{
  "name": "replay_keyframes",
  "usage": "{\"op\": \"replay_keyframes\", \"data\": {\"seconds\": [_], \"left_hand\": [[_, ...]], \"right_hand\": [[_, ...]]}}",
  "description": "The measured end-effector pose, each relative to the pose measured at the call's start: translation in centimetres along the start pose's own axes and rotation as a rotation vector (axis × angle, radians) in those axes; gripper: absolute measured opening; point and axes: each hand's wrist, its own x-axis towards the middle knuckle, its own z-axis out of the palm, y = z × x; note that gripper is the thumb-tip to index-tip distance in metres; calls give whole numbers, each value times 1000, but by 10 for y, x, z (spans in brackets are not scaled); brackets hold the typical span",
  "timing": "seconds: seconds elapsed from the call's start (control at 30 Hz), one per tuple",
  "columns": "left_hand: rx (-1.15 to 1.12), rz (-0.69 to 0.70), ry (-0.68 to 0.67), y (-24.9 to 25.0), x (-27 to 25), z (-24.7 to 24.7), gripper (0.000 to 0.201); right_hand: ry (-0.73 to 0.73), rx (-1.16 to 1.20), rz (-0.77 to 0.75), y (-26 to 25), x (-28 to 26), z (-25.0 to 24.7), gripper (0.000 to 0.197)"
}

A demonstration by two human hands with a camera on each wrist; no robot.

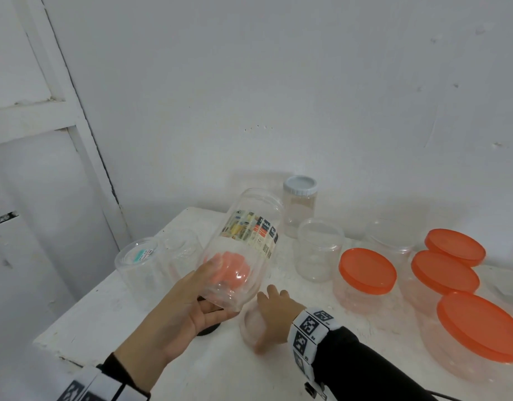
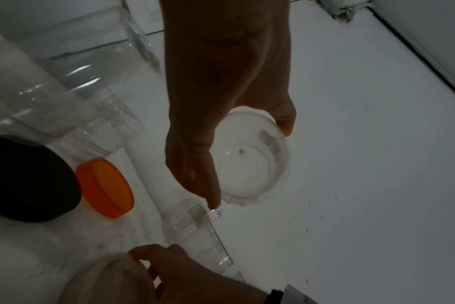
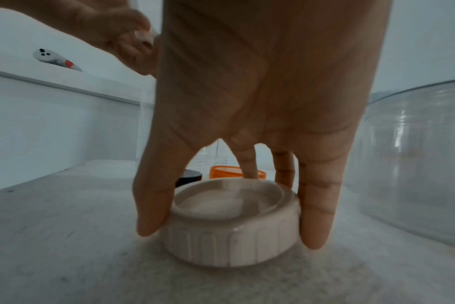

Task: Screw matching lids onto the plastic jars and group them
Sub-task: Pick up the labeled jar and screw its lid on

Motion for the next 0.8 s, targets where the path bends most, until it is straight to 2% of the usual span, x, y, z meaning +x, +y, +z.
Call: {"op": "replay_keyframes", "data": {"seconds": [0.07,0.2,0.27,0.47,0.57,0.63,0.7,0.8], "left_hand": [[-9,-26,-11,-2,0,5,32],[37,-64,29,-11,3,7,65],[117,-59,38,-17,5,9,76],[287,-75,9,-40,16,18,84],[425,-125,-10,-53,25,26,100],[503,-163,-36,-59,31,34,108],[591,-176,-63,-66,36,42,107],[685,-160,-85,-76,42,54,103]], "right_hand": [[-15,-17,-3,11,-5,1,89],[-11,32,17,35,-19,-6,88],[3,101,27,49,-29,-12,87],[121,389,23,96,-66,-26,95],[188,540,29,119,-82,-31,96],[231,614,28,131,-92,-35,94],[275,678,22,140,-102,-39,90],[347,730,11,150,-114,-45,67]]}}
